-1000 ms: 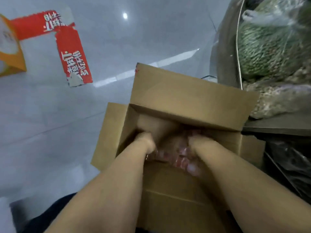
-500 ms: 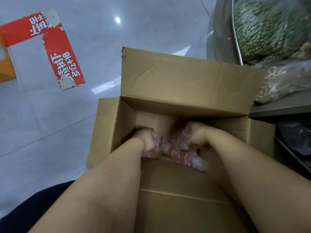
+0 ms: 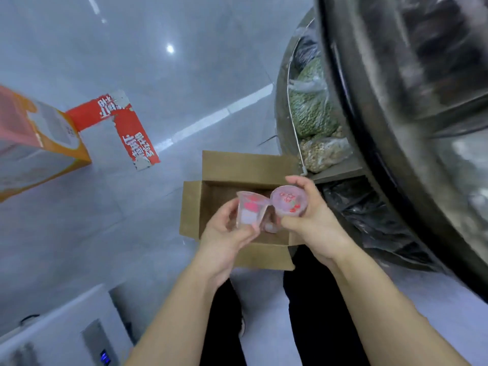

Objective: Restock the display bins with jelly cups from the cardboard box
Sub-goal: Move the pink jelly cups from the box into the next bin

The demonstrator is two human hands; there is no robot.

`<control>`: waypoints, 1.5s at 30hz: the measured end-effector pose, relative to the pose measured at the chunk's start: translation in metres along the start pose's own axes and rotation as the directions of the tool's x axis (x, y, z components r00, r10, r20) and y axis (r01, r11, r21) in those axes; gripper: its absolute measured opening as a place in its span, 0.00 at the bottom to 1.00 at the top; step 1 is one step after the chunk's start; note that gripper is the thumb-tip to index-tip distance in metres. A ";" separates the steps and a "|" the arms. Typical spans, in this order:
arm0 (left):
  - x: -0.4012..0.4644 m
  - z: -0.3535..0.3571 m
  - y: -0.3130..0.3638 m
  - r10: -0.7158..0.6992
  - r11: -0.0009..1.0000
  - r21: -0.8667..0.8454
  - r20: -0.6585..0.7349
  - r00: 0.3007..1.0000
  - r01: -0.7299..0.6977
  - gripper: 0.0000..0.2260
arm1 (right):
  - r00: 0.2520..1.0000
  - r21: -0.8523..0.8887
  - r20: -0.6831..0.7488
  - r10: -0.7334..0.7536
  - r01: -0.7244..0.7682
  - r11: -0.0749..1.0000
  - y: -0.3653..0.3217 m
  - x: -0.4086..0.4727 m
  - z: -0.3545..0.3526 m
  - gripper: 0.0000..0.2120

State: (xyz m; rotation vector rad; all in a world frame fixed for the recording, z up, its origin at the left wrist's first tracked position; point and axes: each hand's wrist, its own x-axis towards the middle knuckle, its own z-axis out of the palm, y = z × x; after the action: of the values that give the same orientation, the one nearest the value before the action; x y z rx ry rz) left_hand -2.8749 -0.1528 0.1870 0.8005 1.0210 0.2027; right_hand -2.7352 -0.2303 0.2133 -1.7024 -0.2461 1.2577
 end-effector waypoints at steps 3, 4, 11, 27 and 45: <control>-0.068 0.051 0.067 0.153 0.981 0.097 0.150 0.977 -0.168 0.22 | 0.985 0.013 0.031 -0.168 0.168 0.986 -0.082 -0.077 -0.016 0.30; -0.086 0.068 0.089 0.197 0.968 0.117 0.180 0.964 -0.220 0.21 | 0.975 0.010 0.039 -0.217 0.217 0.976 -0.107 -0.100 -0.023 0.30; -0.165 0.185 0.216 0.416 0.786 0.210 0.515 0.749 -0.581 0.21 | 0.869 -0.173 -0.167 -0.466 0.439 0.882 -0.232 -0.219 -0.095 0.27; -0.190 0.424 0.270 0.458 0.319 0.265 0.797 0.393 -0.910 0.23 | 0.639 -0.890 -0.309 -0.704 0.066 0.451 -0.318 -0.332 -0.334 0.22; -0.158 0.442 0.261 0.372 0.349 0.392 0.776 0.510 -0.851 0.20 | 0.865 -0.971 -0.184 -0.466 -0.235 -0.052 -0.288 -0.299 -0.374 0.29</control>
State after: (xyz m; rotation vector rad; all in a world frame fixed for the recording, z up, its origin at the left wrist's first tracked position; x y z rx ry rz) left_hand -2.5427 -0.2690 0.5930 1.9486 0.0510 0.2004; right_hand -2.4583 -0.4891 0.6241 -3.1192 -1.3005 0.1577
